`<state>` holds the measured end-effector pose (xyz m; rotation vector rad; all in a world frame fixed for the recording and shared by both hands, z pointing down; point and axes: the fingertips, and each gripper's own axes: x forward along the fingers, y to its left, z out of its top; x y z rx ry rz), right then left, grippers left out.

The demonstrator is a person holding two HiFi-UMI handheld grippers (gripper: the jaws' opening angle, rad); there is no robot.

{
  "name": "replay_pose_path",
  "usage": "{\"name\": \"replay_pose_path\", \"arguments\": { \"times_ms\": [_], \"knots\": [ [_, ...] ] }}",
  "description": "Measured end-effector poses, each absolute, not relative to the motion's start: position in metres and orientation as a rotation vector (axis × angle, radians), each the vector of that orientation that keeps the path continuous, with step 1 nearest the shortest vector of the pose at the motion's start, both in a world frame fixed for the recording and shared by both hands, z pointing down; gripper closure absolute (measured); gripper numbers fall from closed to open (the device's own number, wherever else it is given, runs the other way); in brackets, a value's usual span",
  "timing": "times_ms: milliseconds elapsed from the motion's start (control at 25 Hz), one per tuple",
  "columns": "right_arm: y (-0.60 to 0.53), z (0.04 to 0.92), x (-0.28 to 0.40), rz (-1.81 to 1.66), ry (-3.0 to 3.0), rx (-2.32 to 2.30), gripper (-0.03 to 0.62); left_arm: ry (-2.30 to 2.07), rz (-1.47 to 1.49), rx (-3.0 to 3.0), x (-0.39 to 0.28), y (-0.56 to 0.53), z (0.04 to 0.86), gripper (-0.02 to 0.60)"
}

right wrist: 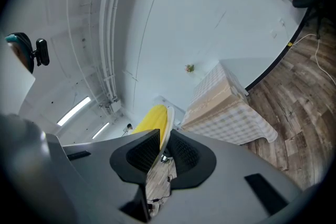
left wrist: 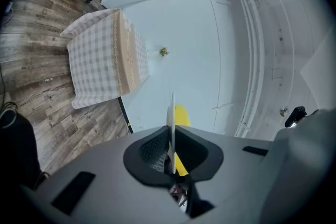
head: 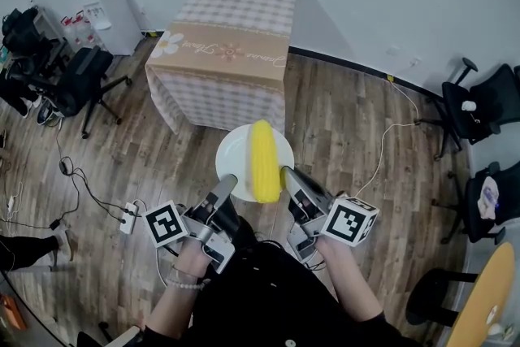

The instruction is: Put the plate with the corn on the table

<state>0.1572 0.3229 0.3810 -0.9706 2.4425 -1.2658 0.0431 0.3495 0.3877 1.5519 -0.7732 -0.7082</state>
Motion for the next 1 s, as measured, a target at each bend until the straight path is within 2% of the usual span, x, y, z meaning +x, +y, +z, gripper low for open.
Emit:
{"name": "replay_pose_path", "arguments": {
  "times_ms": [1000],
  "knots": [
    [0.259,0.382,0.157,-1.243,2.417,-1.06,0.507,-0.73,-0.689,1.568,0.042,0.281,0.39,0.552]
  ]
}}
